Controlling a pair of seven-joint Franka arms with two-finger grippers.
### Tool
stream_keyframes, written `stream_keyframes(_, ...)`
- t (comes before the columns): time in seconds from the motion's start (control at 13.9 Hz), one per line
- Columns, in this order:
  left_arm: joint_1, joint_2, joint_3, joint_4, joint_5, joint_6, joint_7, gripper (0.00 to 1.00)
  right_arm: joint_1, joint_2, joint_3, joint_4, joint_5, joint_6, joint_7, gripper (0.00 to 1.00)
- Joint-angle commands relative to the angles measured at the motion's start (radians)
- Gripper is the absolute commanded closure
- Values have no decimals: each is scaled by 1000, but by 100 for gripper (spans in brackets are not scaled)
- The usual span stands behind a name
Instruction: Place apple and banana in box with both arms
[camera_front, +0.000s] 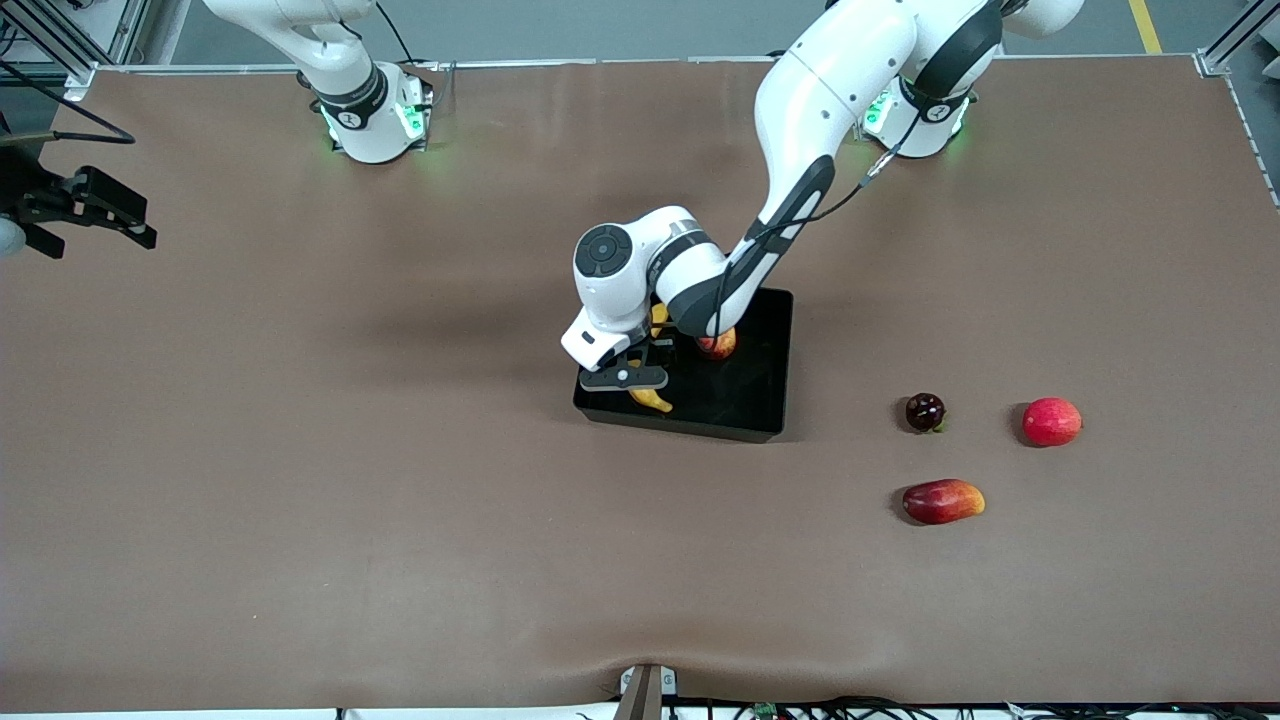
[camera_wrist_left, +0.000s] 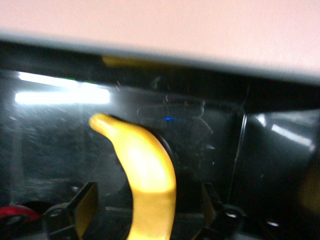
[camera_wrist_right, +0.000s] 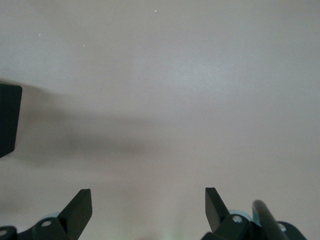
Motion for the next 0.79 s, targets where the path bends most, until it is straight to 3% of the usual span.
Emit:
stream_keyframes(0.0, 45, -158, 1, -19, 14, -144, 47, 0, -3, -5, 0, 8, -6, -12, -2, 0)
stream_keyframes(0.36, 273, -422, -19, -23, -112, -397, 218, 0, -5, -5, -1, 8, -6, -12, -2, 0)
stream_keyframes(0.72, 454, -550, -19, -26, -112, -574, 407, 0, -8, -5, -1, 6, -6, -17, -2, 0)
